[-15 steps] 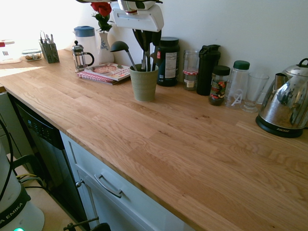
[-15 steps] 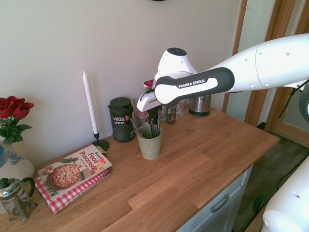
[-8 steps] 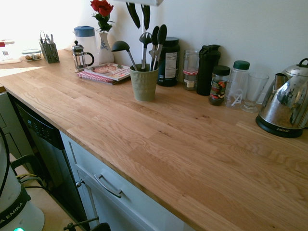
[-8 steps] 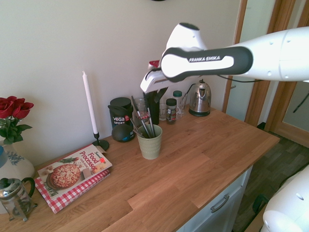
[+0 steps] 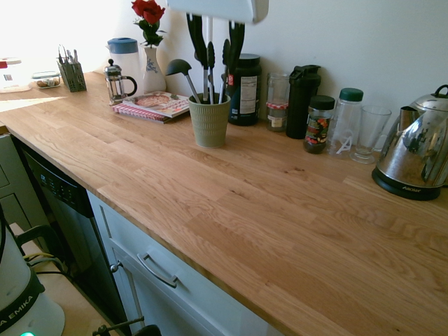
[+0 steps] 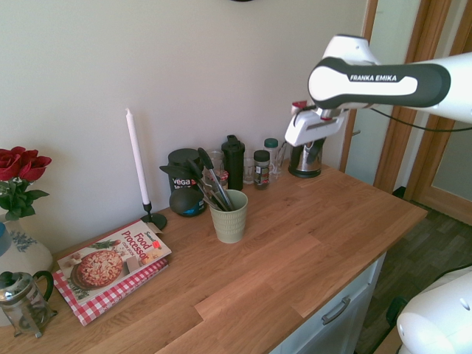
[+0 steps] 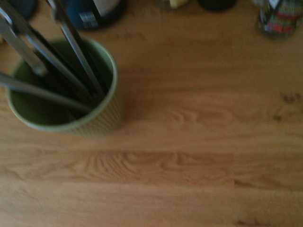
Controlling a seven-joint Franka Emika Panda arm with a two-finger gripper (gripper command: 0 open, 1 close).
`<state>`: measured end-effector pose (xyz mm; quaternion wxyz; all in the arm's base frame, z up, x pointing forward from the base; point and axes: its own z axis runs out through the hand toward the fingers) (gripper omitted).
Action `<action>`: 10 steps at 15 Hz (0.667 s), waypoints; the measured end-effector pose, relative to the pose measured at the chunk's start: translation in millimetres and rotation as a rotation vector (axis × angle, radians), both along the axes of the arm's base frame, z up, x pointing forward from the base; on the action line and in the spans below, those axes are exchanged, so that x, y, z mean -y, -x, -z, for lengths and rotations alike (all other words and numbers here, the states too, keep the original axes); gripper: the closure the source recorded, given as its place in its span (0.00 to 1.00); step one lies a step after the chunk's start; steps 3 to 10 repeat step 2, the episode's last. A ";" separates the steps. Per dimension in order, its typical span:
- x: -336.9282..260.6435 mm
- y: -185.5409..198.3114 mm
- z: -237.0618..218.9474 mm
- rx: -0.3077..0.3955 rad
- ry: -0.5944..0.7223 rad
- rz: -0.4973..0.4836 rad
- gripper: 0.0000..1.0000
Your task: Put the tongs back in the holder
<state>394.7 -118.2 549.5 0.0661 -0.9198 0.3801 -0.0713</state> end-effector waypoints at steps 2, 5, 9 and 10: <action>-1.8 11.5 27.5 -0.046 -0.005 -0.063 0.00; -1.8 11.5 27.5 -0.046 -0.005 -0.063 0.00; -1.8 11.5 27.5 -0.046 -0.005 -0.063 0.00; -1.8 11.5 27.5 -0.046 -0.005 -0.063 0.00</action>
